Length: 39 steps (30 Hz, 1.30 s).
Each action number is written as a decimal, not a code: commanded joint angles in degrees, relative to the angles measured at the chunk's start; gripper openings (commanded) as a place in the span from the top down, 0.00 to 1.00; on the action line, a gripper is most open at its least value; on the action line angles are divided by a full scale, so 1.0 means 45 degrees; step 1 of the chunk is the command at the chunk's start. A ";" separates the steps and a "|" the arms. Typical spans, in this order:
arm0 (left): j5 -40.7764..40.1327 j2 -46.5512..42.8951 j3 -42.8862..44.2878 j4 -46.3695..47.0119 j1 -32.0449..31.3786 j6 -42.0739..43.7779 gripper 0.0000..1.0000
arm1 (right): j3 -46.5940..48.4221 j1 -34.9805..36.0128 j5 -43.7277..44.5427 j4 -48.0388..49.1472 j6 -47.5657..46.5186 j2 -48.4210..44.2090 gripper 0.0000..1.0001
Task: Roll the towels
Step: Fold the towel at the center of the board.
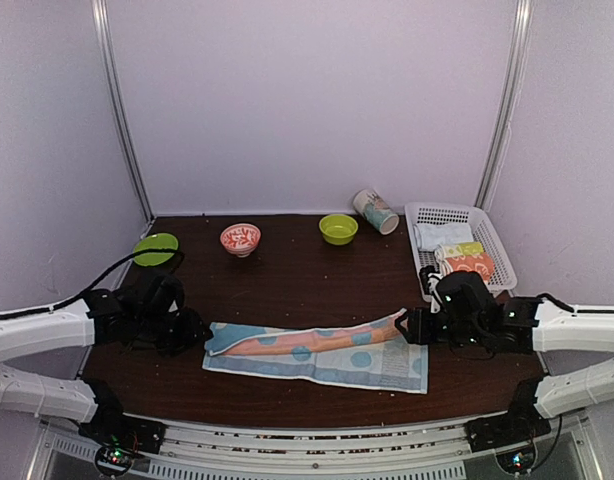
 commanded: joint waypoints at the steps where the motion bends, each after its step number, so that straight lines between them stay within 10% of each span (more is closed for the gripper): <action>1: 0.0283 0.0743 0.0813 -0.0019 -0.0079 -0.0802 0.57 | 0.0330 0.0066 0.0592 -0.0357 0.0165 -0.0076 0.45; 17: 0.0469 0.4427 0.3769 -0.0448 -0.0074 0.2621 0.82 | 0.0558 0.0066 0.0133 0.0206 0.0197 0.0828 0.46; 28: 0.1546 0.7497 0.2111 0.2219 -0.0080 0.2972 1.00 | 0.1086 0.0088 0.0599 -0.0591 0.0372 0.1084 0.45; 39: 0.0221 0.4964 -0.1674 0.2502 -0.0074 0.0817 1.00 | 0.2837 0.0052 0.1141 -0.1344 0.0277 0.2743 0.45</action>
